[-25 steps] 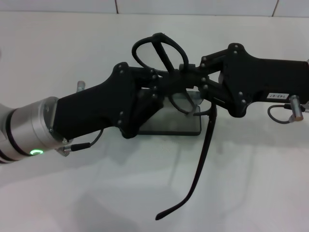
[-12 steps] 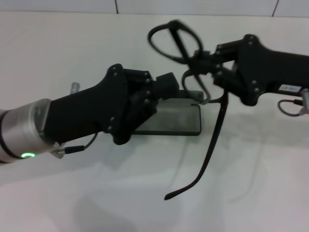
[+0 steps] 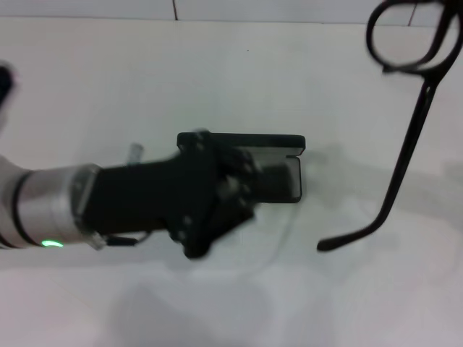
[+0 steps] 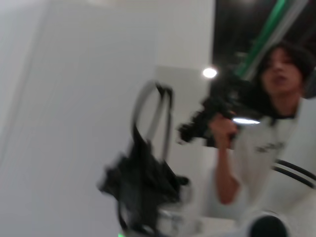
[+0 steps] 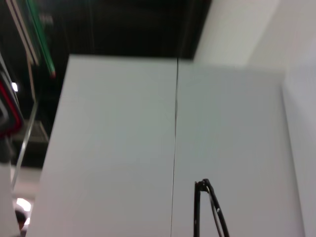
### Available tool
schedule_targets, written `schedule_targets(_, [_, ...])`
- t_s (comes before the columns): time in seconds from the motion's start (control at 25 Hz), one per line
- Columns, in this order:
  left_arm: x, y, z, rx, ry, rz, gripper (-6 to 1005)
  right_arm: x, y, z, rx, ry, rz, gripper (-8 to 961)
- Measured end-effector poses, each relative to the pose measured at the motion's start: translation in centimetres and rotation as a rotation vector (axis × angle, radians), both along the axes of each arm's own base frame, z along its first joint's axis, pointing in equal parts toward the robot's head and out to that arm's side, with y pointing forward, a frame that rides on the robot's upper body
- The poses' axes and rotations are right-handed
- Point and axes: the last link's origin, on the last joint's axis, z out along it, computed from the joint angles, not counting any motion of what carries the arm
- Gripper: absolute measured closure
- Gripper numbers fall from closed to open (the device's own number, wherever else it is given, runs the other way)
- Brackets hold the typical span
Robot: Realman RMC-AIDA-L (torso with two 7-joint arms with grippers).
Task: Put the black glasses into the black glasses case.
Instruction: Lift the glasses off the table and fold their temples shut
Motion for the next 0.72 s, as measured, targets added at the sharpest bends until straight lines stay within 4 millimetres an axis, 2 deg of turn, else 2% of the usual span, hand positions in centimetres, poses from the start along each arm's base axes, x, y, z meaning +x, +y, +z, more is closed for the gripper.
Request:
schedule_targets(0.12, [1.1,-0.2,-1.1,-0.043,0.017,-0.057,966,-0.6,0.2,-0.1,0.026,0.057,0.028,890])
schedule_targets(0.24, [2.0,-0.3,-2.2,-0.049,0.006,-0.095,966,-1.7,1.0,-1.3,-0.006,0.109,0.036,890])
schedule_targets(0.36, [2.3,-0.1,-2.4,-0.039,-0.002,-0.094,966,-2.5,1.5,-3.0,-0.01,0.138,0.036,890])
schedule_targets(0.52, [2.4,0.0,-2.3,-0.017,-0.019,-0.085,966,-3.5,2.2,-5.2,-0.021,0.093,0.02,891])
schedule_targets(0.72, [1.9,0.0,-1.8,0.03,-0.06,-0.045,966,-3.4,2.4,-6.9,-0.028,0.016,-0.007,891])
